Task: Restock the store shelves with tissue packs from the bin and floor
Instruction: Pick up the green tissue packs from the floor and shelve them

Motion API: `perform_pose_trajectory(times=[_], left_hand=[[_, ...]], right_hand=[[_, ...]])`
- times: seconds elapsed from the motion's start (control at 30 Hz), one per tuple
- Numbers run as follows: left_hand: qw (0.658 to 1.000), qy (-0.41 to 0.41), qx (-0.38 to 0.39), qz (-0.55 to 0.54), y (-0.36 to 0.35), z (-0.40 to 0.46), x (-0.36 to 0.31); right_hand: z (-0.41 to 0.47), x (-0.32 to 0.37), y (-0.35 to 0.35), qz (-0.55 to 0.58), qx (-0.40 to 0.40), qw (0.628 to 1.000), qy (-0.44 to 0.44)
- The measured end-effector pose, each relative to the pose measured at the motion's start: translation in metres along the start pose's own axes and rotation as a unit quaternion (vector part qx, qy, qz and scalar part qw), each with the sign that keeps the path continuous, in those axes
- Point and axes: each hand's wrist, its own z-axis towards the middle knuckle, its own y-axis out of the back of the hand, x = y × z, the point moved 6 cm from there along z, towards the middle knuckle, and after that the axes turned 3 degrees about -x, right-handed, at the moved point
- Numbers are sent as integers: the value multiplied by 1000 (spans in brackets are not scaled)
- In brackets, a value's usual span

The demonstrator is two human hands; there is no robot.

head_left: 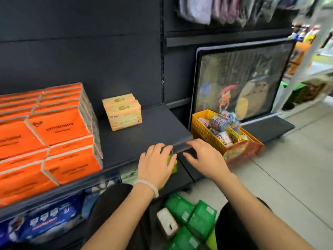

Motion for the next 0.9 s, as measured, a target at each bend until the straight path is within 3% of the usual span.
perform_pose_trajectory(times=[0.17, 0.3, 0.5, 0.63, 0.9], left_hand=[[994, 24, 35, -103, -46, -47, -27], [990, 25, 97, -99, -80, -70, -45], [970, 111, 204, -75, -157, -108, -35], [957, 133, 256, -21, -212, -140, -27], [936, 195, 291, -23, -277, -162, 8]], right_hand=[[-86, -49, -23, -15, 6, 994, -108], [-136, -80, -48, -23, 49, 982, -183], [-201, -138, -89, -6, 79, 953, -291], [-230, -167, -133, 5, 160, 932, -326], [-266, -135, -245, 73, 275, 901, -329]])
